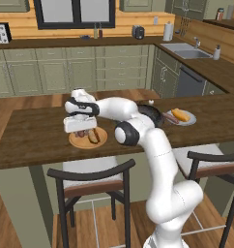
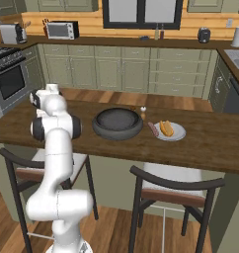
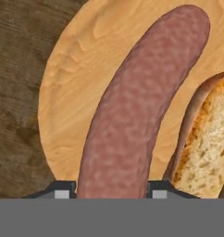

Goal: Place one bun and one sausage from the bowl on each plate.

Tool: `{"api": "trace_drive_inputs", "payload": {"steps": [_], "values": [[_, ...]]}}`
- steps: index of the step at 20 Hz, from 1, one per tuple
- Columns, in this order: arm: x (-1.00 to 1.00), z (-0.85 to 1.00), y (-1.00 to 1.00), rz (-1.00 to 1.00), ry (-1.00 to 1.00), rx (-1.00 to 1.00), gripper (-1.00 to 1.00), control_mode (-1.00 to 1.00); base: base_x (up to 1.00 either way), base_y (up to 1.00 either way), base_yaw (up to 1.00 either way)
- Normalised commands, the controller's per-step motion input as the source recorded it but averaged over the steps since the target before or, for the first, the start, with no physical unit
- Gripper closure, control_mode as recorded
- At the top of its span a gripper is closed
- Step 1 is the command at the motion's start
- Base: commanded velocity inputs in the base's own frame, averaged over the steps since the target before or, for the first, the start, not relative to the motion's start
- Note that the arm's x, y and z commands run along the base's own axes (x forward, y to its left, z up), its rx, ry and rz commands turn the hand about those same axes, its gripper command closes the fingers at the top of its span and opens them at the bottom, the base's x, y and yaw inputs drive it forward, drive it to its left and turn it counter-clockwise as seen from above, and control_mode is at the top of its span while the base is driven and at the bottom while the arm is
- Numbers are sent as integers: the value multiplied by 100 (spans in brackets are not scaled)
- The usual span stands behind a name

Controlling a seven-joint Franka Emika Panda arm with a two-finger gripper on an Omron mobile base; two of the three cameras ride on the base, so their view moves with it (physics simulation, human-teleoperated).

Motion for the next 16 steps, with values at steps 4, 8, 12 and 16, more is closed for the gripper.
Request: {"api": "trace_drive_inputs", "payload": {"steps": [4,8,12,16], "values": [[-14,-22,1,0,0,0,-100,-100,0,0,0],[-13,-4,-1,0,0,0,-100,-100,0,0,0],[-26,0,-10,0,-6,0,-100,-100,0,0,0],[-38,31,-22,0,-11,1,-100,-100,0,0,0]]}}
